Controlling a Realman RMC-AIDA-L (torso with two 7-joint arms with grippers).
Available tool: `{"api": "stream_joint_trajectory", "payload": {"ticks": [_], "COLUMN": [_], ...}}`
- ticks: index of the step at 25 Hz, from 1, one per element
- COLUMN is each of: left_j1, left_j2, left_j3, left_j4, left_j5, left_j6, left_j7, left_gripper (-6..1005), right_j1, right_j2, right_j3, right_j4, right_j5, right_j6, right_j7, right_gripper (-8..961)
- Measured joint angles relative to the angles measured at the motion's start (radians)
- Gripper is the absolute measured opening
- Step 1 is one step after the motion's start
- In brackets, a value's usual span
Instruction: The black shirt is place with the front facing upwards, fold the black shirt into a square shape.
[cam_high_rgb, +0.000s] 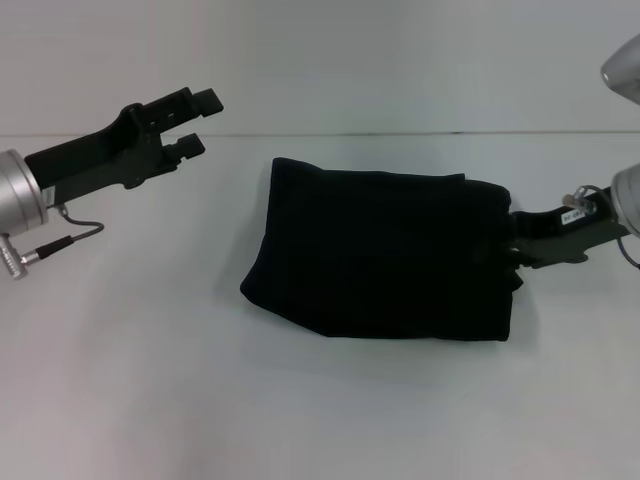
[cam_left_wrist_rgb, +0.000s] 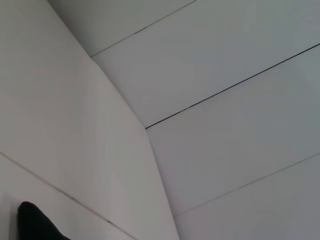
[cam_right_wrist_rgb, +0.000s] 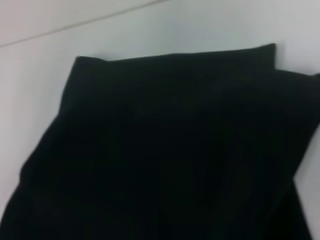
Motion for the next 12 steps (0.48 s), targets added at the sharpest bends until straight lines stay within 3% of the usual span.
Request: {"api": "stream_joint_trajectory", "payload": {"ticks": [5, 12], "left_j1": [-0.001, -0.004], "left_j2": [0.000, -0.001], "left_j3": [0.002, 0.005], "left_j4": [-0.001, -0.003], "left_j5": [0.000, 0.000], "left_j6": [-0.005, -0.007], "left_j7": [0.000, 0.000], "left_gripper": [843, 842], "right_j1": [-0.044, -0.064], "right_j2": [0.005, -0.007], "right_j3": [0.035, 0.066], "right_j4": [-0.046, -0.030], "right_j5": [0.059, 0.086], "right_j6": [-0.010, -0.019], "right_j7": [-0.071, -0.064], "right_gripper": [466, 556]}}
